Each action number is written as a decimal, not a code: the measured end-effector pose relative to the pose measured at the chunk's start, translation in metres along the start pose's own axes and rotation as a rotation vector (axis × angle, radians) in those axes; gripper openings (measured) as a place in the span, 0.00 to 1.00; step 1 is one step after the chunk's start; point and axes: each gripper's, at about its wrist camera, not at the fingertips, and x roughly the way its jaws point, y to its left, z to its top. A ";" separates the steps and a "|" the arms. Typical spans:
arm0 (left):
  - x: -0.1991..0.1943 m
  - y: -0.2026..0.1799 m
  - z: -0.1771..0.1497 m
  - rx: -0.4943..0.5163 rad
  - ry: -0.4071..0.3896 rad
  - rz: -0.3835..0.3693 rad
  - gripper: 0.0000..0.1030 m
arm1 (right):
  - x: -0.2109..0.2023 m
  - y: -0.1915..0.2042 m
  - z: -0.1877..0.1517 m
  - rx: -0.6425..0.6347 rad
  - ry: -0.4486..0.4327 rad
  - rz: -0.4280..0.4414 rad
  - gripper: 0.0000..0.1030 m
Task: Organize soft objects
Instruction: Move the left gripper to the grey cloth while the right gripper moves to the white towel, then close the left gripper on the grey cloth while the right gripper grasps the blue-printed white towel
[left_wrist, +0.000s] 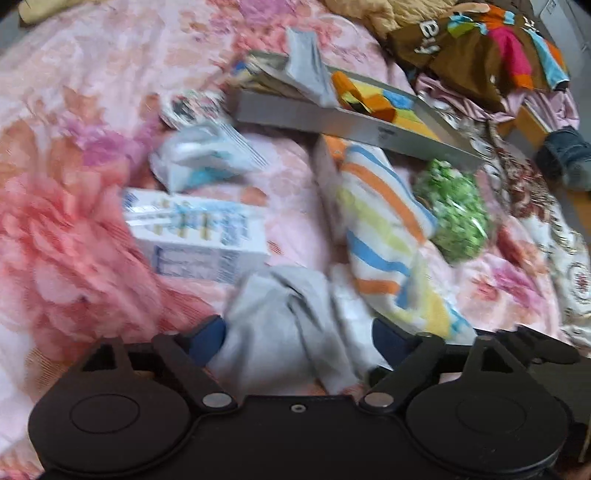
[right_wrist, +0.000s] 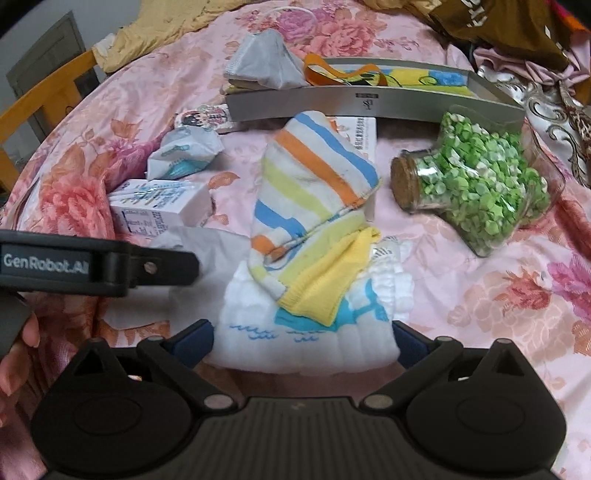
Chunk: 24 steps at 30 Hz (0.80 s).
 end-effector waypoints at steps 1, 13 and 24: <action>0.001 -0.001 0.000 0.003 -0.001 -0.004 0.82 | 0.000 0.001 0.000 0.000 -0.003 0.001 0.94; 0.008 0.003 0.002 -0.002 0.022 -0.013 0.23 | -0.004 -0.008 -0.003 0.092 0.000 0.020 0.65; 0.001 0.002 0.003 -0.007 -0.025 -0.034 0.06 | -0.012 -0.014 -0.002 0.125 -0.040 0.019 0.17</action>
